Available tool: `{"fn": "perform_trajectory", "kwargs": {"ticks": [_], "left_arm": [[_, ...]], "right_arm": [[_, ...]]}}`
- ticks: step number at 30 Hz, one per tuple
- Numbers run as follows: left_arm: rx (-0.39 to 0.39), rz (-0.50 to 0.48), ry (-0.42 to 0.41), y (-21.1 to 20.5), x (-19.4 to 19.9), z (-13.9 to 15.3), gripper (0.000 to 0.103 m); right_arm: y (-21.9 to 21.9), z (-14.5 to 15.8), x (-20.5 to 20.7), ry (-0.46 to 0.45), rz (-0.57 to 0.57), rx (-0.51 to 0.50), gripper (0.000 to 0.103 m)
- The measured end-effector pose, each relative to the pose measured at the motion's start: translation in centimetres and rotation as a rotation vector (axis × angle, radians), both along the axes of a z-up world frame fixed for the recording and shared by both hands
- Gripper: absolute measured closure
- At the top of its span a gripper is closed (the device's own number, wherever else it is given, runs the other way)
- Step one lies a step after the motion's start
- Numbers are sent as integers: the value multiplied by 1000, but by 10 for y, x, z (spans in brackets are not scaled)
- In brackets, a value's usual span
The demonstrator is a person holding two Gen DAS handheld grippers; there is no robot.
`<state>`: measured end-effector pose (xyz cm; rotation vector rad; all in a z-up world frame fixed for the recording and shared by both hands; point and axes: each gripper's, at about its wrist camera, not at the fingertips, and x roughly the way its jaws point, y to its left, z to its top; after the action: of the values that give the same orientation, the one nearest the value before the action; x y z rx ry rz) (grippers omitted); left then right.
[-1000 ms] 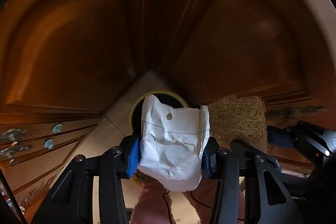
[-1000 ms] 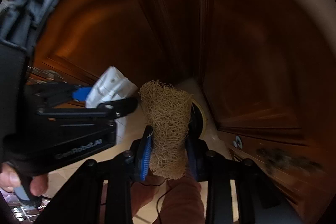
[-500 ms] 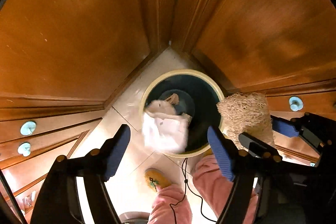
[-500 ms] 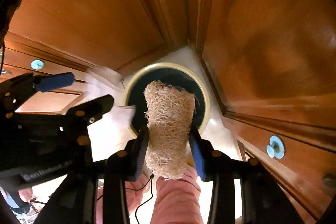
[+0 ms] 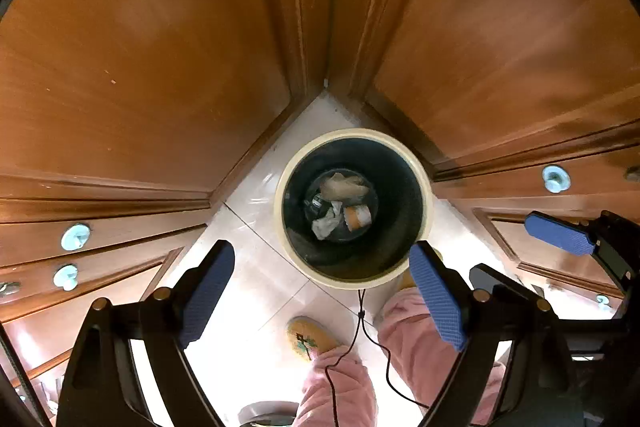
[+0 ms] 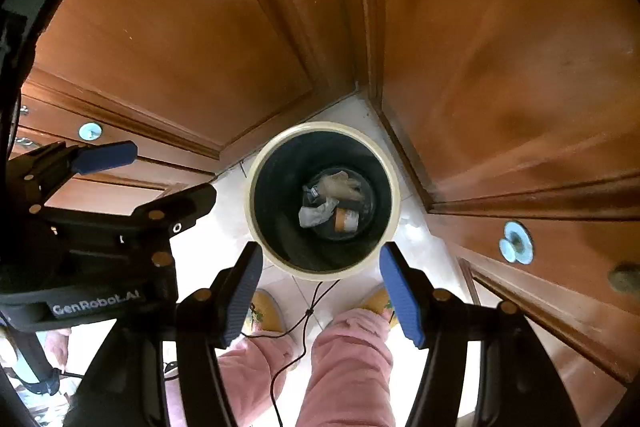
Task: Collect trash
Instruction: 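Open both tools to drop the paper and loofah into the bin, then raise both tools back toward the counter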
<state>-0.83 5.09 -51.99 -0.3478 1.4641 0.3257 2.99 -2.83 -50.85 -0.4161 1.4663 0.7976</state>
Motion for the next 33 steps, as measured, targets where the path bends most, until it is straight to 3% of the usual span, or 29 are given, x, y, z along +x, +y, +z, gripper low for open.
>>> {"fn": "perform_trajectory", "kwargs": {"ticks": [7, 18, 28, 33], "left_arm": [[8, -5, -33, -5, -7, 53, 15], [18, -29, -134, -5, -17, 179, 15], [28, -100, -319, -20, -2, 306, 15], [26, -163, -432, -42, 20, 364, 15]], "right_arm": [[-16, 37, -1, -7, -24, 25, 42], [-57, 158, -1, -62, -79, 105, 42], [-92, 291, -6, -247, -96, 197, 42], [-108, 348, -4, -402, -98, 201, 42]]}}
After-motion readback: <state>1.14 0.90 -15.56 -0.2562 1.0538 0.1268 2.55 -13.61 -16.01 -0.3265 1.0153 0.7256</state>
